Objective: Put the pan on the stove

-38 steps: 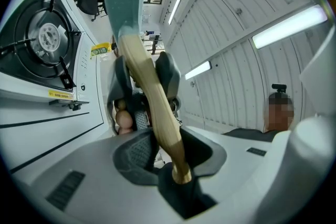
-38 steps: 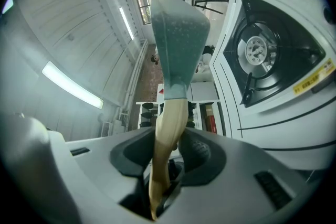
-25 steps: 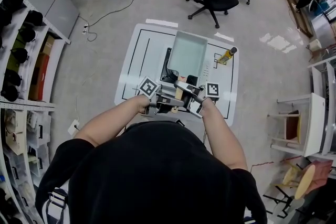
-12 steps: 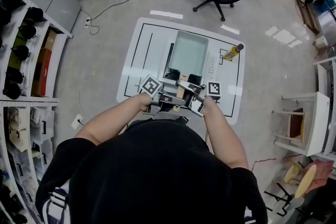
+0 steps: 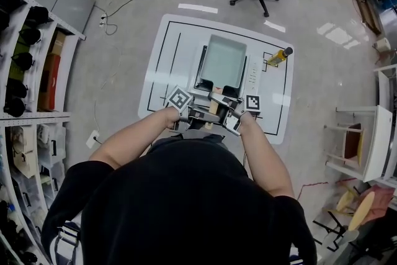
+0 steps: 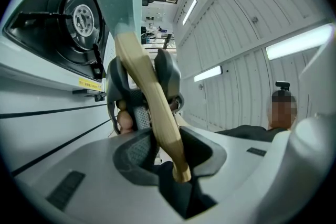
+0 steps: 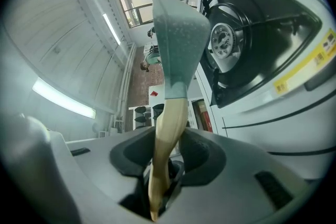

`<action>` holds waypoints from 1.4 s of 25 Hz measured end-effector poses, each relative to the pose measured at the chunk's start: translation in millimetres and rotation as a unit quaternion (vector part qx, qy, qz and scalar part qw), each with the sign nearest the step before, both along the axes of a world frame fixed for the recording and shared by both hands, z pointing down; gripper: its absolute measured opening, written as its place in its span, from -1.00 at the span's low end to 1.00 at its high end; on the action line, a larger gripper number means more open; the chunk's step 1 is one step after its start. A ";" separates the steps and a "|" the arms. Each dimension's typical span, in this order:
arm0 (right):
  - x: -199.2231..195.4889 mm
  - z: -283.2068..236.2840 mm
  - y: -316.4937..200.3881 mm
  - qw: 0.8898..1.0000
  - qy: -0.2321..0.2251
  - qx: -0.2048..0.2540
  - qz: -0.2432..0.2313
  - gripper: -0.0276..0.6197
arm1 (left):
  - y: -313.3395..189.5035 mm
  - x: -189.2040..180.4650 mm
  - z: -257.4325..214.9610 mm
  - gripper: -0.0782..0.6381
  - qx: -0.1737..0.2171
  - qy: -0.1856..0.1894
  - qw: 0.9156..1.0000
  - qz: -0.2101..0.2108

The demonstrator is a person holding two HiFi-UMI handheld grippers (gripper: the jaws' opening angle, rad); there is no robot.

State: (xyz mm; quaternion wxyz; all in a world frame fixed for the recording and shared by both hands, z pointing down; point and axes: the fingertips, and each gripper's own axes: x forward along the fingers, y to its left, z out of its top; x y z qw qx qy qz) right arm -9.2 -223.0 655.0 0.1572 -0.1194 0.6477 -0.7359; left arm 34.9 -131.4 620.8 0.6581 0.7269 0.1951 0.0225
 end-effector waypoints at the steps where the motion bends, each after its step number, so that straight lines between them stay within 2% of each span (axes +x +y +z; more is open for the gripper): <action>1: -0.4 2.1 0.9 1.000 0.001 -0.002 0.000 -0.50 | 0.9 -0.3 1.7 -0.43 -0.002 0.000 1.000 0.001; 14: -2.0 26.6 8.0 1.000 0.001 -0.029 0.006 -0.50 | 6.2 -1.1 20.7 -0.44 -0.020 0.003 1.000 0.012; 24: -2.4 41.5 11.0 1.000 0.009 -0.029 0.004 -0.50 | 9.7 -2.1 31.9 -0.44 -0.029 -0.005 1.000 0.011; 35: -2.1 46.8 11.9 1.000 0.006 -0.026 0.005 -0.50 | 11.7 -1.9 43.2 -0.45 -0.017 -0.014 1.000 0.021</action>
